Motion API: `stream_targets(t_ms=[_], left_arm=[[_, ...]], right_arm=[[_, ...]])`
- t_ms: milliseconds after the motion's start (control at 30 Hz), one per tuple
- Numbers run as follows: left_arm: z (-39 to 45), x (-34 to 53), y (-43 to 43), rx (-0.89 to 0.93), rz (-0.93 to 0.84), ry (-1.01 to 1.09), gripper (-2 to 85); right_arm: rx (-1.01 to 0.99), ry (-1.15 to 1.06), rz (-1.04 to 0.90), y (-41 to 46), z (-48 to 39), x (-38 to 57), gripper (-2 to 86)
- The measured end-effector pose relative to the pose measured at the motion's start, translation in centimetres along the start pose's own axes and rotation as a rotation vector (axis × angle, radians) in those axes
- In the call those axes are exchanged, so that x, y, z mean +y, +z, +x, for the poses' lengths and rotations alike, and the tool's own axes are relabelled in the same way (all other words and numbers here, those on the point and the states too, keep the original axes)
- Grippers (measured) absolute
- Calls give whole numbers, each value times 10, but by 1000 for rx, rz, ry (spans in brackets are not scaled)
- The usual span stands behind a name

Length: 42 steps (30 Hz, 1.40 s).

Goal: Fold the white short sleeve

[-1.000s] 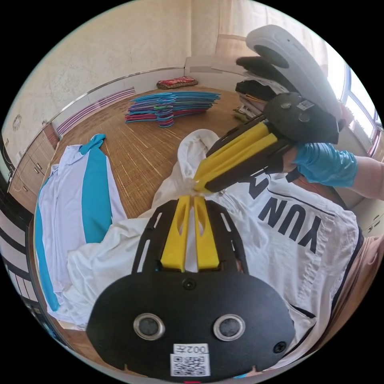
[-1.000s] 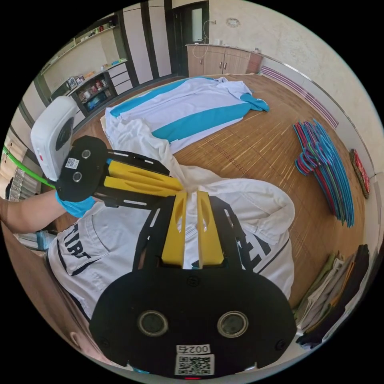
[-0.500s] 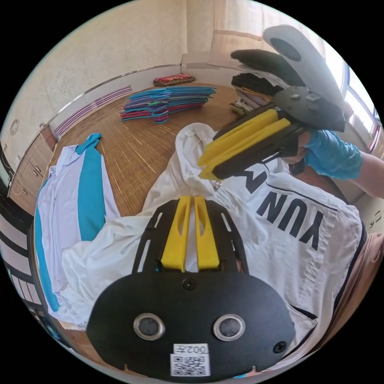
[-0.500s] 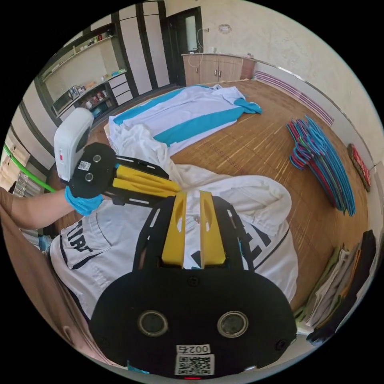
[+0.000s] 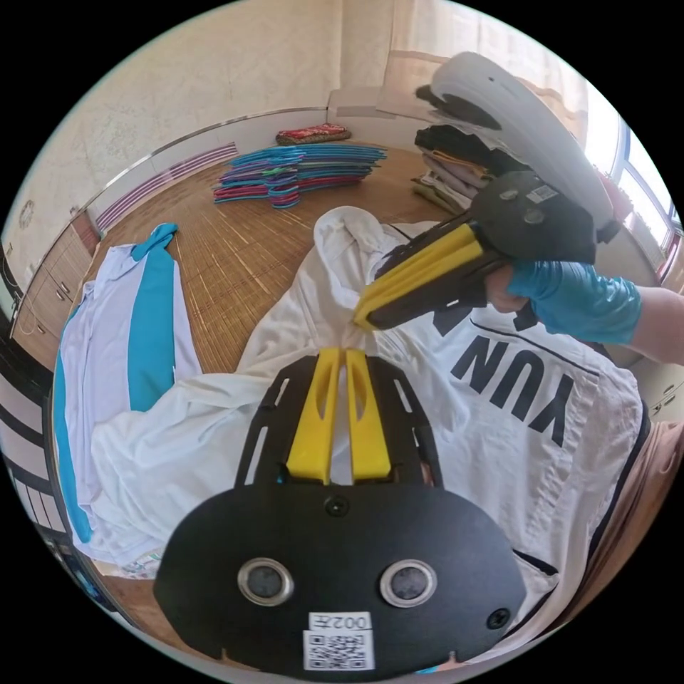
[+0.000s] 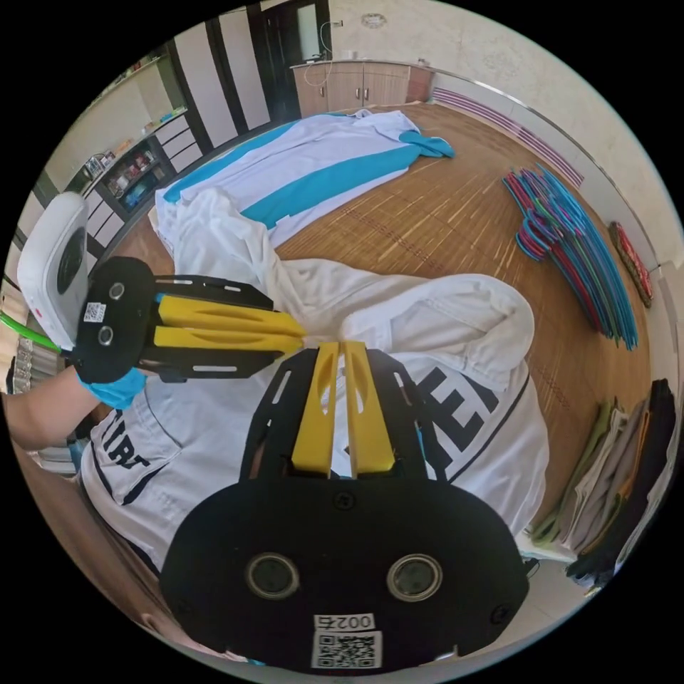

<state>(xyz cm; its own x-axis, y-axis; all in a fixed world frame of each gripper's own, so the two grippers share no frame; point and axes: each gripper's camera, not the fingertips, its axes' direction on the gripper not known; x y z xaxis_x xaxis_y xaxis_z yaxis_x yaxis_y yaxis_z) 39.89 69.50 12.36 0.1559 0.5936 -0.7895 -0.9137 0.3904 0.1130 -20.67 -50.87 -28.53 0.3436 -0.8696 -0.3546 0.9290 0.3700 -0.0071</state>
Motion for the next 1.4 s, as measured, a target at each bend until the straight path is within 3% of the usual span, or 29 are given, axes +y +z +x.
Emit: stream_targets(t_ms=[367,633,933,1233,1400], left_arm=[[-6,-6,-5,-4,26,-18,-9],[-28,-17,-18,-34,81,-65,-10],[-64,-46,-16,-142,100,-88,-11],[-130,-69,32,-253,-34,-300,6],[-147,-64,38,-245,-20,-347,21]], right_arm=[[-88,33,97,-43,14,28,2],[-123,-68,169,-65,-2,25,81],[23,-84,267,-67,13,-21,-2],[83,-40,275,-69,70,-51,-3],[53,-57,195,-38,90,-36,17]])
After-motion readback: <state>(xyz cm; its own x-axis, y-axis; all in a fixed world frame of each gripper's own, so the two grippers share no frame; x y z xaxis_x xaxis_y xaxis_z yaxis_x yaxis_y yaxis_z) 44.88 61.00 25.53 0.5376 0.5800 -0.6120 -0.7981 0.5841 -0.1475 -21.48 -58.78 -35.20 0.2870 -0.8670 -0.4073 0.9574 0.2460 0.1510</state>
